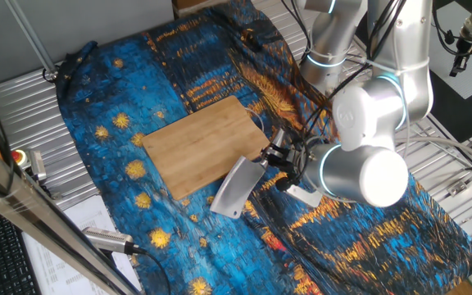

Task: Put the knife on the cutting board

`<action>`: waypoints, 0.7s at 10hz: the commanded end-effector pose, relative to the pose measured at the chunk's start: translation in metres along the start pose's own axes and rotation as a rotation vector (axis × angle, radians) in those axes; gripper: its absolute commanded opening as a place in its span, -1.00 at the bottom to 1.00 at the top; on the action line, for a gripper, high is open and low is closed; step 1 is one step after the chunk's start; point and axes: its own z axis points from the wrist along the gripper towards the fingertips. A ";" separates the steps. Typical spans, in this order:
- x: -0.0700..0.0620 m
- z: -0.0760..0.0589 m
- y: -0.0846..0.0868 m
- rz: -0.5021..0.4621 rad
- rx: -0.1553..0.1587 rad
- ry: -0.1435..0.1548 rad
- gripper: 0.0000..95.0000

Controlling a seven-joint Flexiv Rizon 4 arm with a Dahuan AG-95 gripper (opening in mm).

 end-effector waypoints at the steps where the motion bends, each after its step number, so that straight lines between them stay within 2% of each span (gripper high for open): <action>1: 0.001 0.000 -0.001 -0.023 0.026 -0.004 -1.00; 4: 0.005 0.008 -0.008 -0.066 0.061 -0.025 -1.00; 7: 0.011 0.020 -0.019 -0.084 0.082 -0.020 -1.00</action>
